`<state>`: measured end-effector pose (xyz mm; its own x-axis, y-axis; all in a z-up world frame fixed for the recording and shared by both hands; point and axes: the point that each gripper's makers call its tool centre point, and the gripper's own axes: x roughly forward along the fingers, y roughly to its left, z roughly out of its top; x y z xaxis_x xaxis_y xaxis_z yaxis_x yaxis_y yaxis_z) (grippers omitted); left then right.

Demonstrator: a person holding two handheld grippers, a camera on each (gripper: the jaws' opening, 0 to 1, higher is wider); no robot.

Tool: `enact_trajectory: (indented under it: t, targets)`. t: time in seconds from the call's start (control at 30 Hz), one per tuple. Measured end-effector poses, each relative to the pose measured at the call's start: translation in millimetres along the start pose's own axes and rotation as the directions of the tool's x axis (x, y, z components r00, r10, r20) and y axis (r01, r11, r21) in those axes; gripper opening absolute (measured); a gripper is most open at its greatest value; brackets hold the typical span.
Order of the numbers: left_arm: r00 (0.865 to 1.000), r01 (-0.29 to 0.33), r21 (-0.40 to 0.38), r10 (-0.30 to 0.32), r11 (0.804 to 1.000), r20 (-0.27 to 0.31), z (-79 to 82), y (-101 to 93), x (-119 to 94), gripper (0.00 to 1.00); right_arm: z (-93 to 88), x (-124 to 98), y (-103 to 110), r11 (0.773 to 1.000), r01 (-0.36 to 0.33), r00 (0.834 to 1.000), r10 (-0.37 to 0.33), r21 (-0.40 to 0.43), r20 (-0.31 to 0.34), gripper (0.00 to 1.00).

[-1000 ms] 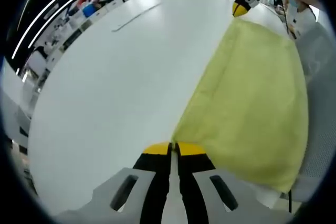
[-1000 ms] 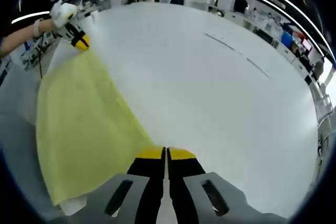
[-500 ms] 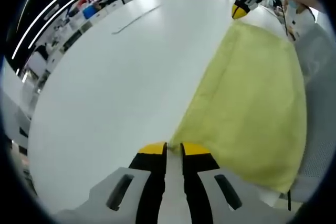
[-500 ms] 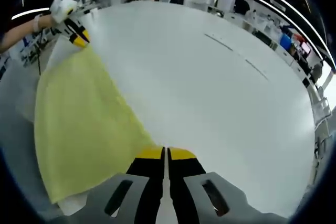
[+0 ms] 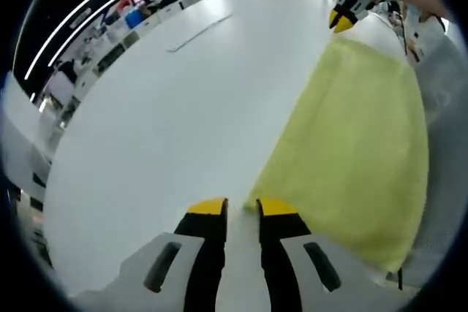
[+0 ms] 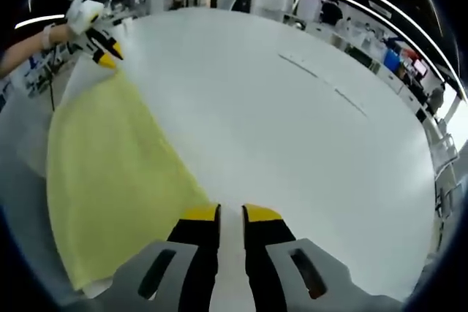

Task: Fold the garment on the visible template until the final outline fits inside the template.

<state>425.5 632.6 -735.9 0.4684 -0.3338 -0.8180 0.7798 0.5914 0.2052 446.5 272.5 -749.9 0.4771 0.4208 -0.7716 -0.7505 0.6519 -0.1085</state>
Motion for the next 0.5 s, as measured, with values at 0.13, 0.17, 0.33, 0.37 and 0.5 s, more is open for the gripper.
enact_trajectory:
  t: [0.13, 0.17, 0.33, 0.37, 0.5]
  targets:
    - [1.0, -0.01, -0.003, 0.01, 1.0, 0.01, 5.2, 0.4, -4.9, 0.18, 1.6, -3.1, -1.7, 1.0, 0.007, 1.0, -0.007, 0.014, 0.013, 0.18]
    - [1.0, -0.01, -0.009, 0.01, 1.0, 0.013, 6.4, 0.1, -6.0, 0.19, 1.9, -3.7, -1.3, 1.0, 0.006, 1.0, -0.006, 0.014, 0.015, 0.19]
    - [0.999, -0.001, -0.036, 0.003, 0.999, 0.042, 17.0, -5.0, -12.0, 0.23, 3.5, -6.4, 3.9, 1.0, 0.004, 1.0, -0.004, 0.006, 0.021, 0.26]
    - [0.999, -0.001, -0.038, 0.002, 0.999, 0.044, 17.5, -5.3, -12.4, 0.24, 3.4, -6.5, 4.2, 1.0, 0.005, 1.0, -0.005, 0.007, 0.02, 0.27]
    - [0.998, 0.025, -0.051, -0.022, 0.998, 0.052, 20.3, -12.1, -15.2, 0.29, 4.3, -7.9, 5.8, 1.0, 0.006, 1.0, -0.006, 0.006, 0.028, 0.32]
